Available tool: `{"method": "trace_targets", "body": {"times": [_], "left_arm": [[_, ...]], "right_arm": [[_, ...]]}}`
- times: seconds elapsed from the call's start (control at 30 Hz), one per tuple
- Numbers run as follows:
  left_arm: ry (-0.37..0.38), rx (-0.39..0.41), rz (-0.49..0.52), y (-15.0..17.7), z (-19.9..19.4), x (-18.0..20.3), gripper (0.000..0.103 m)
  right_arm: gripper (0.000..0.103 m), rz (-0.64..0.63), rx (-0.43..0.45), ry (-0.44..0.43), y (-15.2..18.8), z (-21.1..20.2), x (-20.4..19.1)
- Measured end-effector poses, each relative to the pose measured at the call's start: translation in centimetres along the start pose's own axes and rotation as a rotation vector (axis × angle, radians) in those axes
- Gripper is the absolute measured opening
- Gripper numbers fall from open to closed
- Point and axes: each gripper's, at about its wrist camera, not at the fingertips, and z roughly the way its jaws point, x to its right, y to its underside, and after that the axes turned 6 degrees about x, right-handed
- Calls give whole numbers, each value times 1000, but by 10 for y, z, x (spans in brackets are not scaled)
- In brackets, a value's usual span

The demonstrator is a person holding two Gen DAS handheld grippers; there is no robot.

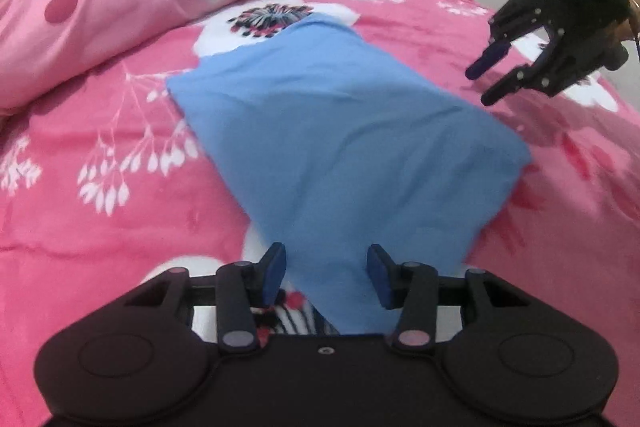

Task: Fold clothes

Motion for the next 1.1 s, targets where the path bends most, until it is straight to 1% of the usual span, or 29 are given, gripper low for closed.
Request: {"method": "trace_targets", "body": {"times": [0.1, 0.17, 0.23, 0.27, 0.3, 0.33, 0.4, 0.43, 0.47, 0.53, 0.57, 0.67, 0.77, 0.9, 0.93, 1.0, 1.03, 1.07, 1.1], "left_arm": [[32, -22, 26, -2, 3, 19, 43], [41, -39, 56, 1, 4, 30, 43], [35, -95, 117, 9, 11, 42, 43], [29, -121, 142, 14, 14, 46, 43], [25, -127, 151, 16, 16, 46, 43], [23, -125, 152, 17, 18, 46, 43], [26, -126, 133, 18, 20, 44, 40], [29, -127, 109, 17, 20, 41, 39], [32, -128, 91, 17, 20, 38, 35], [36, -135, 60, 17, 18, 31, 31], [38, -140, 49, 16, 17, 28, 27], [48, -152, 18, 15, 16, 19, 23], [53, -149, 28, 15, 16, 19, 22], [56, -147, 27, 16, 13, 19, 22], [59, -150, 23, 16, 11, 18, 22], [62, -160, 17, 15, 2, 19, 24], [60, -166, 20, 13, -6, 20, 25], [59, -163, 23, 12, -10, 20, 28], [63, -145, 19, 8, -15, 19, 31]], "right_arm": [[34, -46, 37, -26, -6, -7, -30], [37, -151, 25, -43, -3, -3, -56], [39, -259, 7, -52, 3, 0, -78], [38, -302, -8, -42, 7, 3, -87], [38, -339, -28, -25, 12, 10, -91], [35, -360, -44, -14, 14, 15, -93], [27, -348, -56, -18, 14, 18, -91], [17, -332, -46, -17, 12, 16, -89], [10, -312, -37, -22, 10, 12, -86], [5, -292, -24, -23, 9, 5, -81], [3, -294, -22, -22, 10, 2, -79], [3, -333, -28, -14, 14, 0, -78], [3, -351, -45, 1, 19, 5, -71], [1, -465, -143, 35, 47, 13, -76], [2, -461, -145, 44, 49, 7, -77], [3, -382, -140, 45, 42, -4, -73], [6, -327, -109, 37, 35, -12, -70], [11, -271, -77, 29, 27, -19, -67], [14, -218, -45, 21, 20, -25, -64]]}}
